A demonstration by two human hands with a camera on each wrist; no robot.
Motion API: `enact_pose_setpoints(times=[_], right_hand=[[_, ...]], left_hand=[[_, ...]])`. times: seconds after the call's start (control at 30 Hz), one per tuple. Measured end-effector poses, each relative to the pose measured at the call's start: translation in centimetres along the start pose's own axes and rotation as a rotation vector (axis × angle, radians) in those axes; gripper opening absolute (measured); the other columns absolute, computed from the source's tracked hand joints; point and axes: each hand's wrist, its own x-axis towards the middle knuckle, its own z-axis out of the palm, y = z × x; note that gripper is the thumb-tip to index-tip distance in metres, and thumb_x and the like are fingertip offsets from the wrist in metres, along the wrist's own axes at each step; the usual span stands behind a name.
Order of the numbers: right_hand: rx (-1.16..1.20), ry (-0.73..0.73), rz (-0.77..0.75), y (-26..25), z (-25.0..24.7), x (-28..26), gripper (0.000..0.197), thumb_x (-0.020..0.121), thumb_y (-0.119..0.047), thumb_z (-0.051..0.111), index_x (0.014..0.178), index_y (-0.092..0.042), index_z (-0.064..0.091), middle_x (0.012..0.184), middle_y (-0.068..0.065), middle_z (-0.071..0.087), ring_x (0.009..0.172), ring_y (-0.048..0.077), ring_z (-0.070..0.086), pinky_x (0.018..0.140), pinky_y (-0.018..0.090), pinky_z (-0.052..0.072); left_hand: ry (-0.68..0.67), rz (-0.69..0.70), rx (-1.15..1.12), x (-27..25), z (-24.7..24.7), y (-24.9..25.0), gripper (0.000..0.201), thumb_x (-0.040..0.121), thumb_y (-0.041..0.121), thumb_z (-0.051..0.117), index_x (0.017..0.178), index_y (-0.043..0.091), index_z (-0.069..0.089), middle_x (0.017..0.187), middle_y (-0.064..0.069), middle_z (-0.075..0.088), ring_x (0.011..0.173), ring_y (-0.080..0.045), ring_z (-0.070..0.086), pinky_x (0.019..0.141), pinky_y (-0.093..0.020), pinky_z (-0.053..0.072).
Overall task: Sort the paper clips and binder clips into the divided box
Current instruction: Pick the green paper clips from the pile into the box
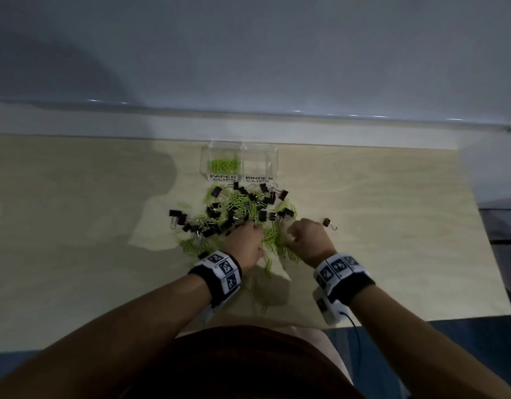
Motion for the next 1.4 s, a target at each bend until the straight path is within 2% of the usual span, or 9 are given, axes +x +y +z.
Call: enact_pose_setpoints(times=[0.17,0.27,0.43,0.53,0.63,0.83,1.07,1.27,1.4], right_hand=[[0.007,0.038,-0.043,-1.1,2.3,-0.9,0.047,0.074,-0.026,0.075,0.113,-0.007,0.057,0.108,0.012,0.053,0.099,0.029,0.052,0.088,0.036,0.047],[0.029,0.030,0.005,-1.3,3.2,-0.1,0.044,0.079,-0.019,0.069,0.119,-0.010,0.053,0.115,0.010,0.049,0.104,0.027,0.053,0.093,0.034,0.044],[0.027,0.034,-0.085,-1.7,2.6,-0.2,0.024,0.085,-0.012,0.056,0.108,-0.015,0.063,0.093,0.007,0.054,0.082,0.024,0.054,0.073,0.027,0.043],[0.012,0.003,-0.084,-1.3,2.5,-0.2,0.009,0.084,-0.011,0.058,0.086,-0.016,0.065,0.081,-0.001,0.050,0.074,0.016,0.048,0.066,0.022,0.035],[0.102,0.009,-0.040,-0.3,2.6,0.2,0.019,0.079,-0.008,0.065,0.068,-0.023,0.061,0.069,-0.008,0.055,0.065,0.009,0.052,0.059,0.012,0.037],[0.487,0.052,0.027,-1.2,0.2,1.7,0.020,0.072,-0.002,0.075,0.066,-0.021,0.070,0.068,-0.001,0.069,0.057,0.007,0.064,0.063,0.020,0.054],[0.586,0.210,-0.163,-9.6,-4.5,8.5,0.007,0.077,-0.007,0.071,0.073,-0.012,0.070,0.071,0.002,0.071,0.066,0.014,0.069,0.063,0.024,0.058],[0.487,0.223,-0.133,-13.6,-4.5,12.8,0.017,0.076,-0.005,0.071,0.091,-0.012,0.072,0.092,0.003,0.072,0.081,0.011,0.066,0.079,0.023,0.055],[0.396,0.244,-0.173,-10.7,-4.1,10.6,0.023,0.083,0.001,0.059,0.100,-0.008,0.071,0.100,0.006,0.071,0.085,0.015,0.067,0.084,0.027,0.055]], left_hand=[[0.046,-0.047,0.037,0.6,0.5,0.6,0.034,0.087,0.015,0.063,0.118,0.007,0.052,0.117,-0.013,0.054,0.099,-0.028,0.059,0.080,-0.038,0.054],[0.048,-0.057,-0.001,0.6,0.0,0.5,0.026,0.088,0.004,0.056,0.114,0.007,0.057,0.112,-0.013,0.059,0.096,-0.030,0.060,0.079,-0.039,0.053],[0.023,-0.021,0.045,0.2,-0.4,0.3,0.024,0.087,0.008,0.055,0.111,0.005,0.055,0.109,-0.013,0.058,0.093,-0.030,0.060,0.074,-0.037,0.051],[0.011,0.029,0.090,-0.2,-0.5,0.0,0.024,0.088,0.012,0.056,0.110,0.005,0.053,0.106,-0.013,0.057,0.089,-0.029,0.061,0.067,-0.034,0.049],[0.022,0.053,0.073,-0.6,-0.7,-0.4,0.016,0.088,0.009,0.053,0.103,0.005,0.054,0.101,-0.011,0.058,0.086,-0.028,0.061,0.063,-0.033,0.046],[0.008,-0.059,-0.407,-1.2,-1.1,-3.2,0.013,0.081,0.012,0.064,0.093,0.017,0.062,0.094,0.002,0.064,0.087,-0.016,0.061,0.077,-0.030,0.052],[0.322,-0.107,-0.660,-2.2,-6.7,-6.2,0.010,0.080,0.006,0.067,0.087,0.013,0.064,0.079,0.011,0.059,0.071,0.001,0.054,0.063,-0.007,0.042],[0.611,-0.112,-0.591,2.6,-12.7,-7.9,0.010,0.080,0.004,0.066,0.089,0.005,0.063,0.082,-0.003,0.064,0.068,-0.011,0.058,0.062,-0.014,0.048],[0.545,-0.150,-0.460,6.7,-13.8,-8.0,0.012,0.079,0.005,0.062,0.088,0.013,0.064,0.084,-0.002,0.066,0.075,-0.014,0.060,0.070,-0.025,0.052]])
